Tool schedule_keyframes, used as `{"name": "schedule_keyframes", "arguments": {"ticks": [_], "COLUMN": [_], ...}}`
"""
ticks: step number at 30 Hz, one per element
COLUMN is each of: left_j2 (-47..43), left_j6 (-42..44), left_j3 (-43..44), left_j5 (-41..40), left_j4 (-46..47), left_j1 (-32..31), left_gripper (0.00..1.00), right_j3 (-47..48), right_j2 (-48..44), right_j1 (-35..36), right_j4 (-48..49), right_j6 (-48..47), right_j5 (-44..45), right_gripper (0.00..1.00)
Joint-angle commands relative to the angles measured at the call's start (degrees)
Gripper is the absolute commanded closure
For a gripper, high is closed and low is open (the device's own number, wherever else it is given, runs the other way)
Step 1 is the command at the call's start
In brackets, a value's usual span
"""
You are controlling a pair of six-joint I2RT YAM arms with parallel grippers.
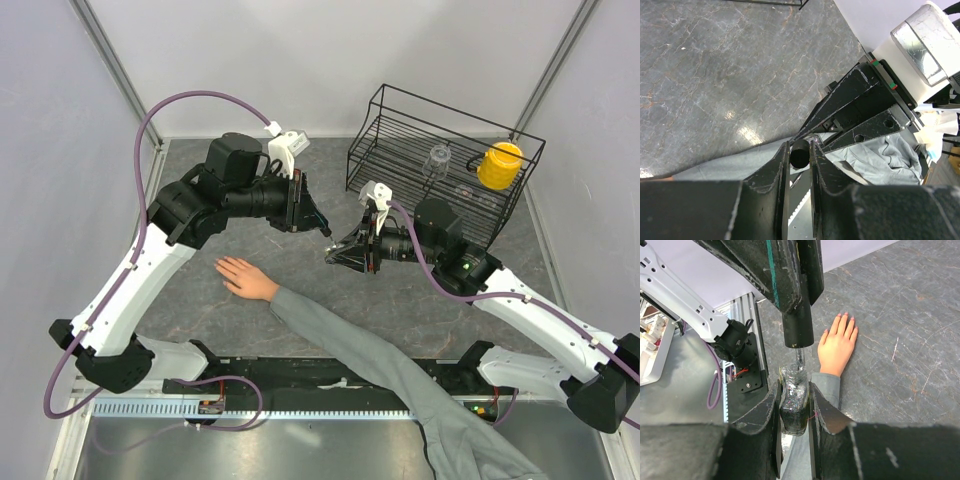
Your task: Paint the nails
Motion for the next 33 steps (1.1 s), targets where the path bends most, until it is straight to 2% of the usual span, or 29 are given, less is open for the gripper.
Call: {"name": "schedule_keyframes", "arguments": {"ticks": [1,18,24,29,33], "left_j2": [0.5,0.0,-1.8,-2.6,-4.5], "left_j6": [2.3,2.4,2.3,2.3,0.7], "left_j3": [2.2,2.3,3.1,2.6,0.1], "left_j5": [-1.6,-3.4,-6.8,-10.4,-16.6], "left_j4": [0.2,0.0,0.0,-1.2,-1.7], "left_j1": [-0.2,-0.2,-0.2,-0.1,0.0], "left_gripper": [0.98,0.98,0.98,0.98,0.98], "right_j3": [1.4,1.4,-0.1,-1.6,-3.2], "right_j2": [-1.3,-1.6,-3.0,-5.9,-9.1], "right_j1": [-0.1,-0.1,-0.2,-0.1,-0.1], "right_j4": [3.9,4.0,2.7,-0.2,-0.3], "right_j6": [-0.1,0.4,-0.3,-1.3,-1.0], "right_j5": [-2.2,-2.6,-1.1,3.8,7.5], "right_gripper": [1.0,1.0,1.0,1.0,1.0]}}
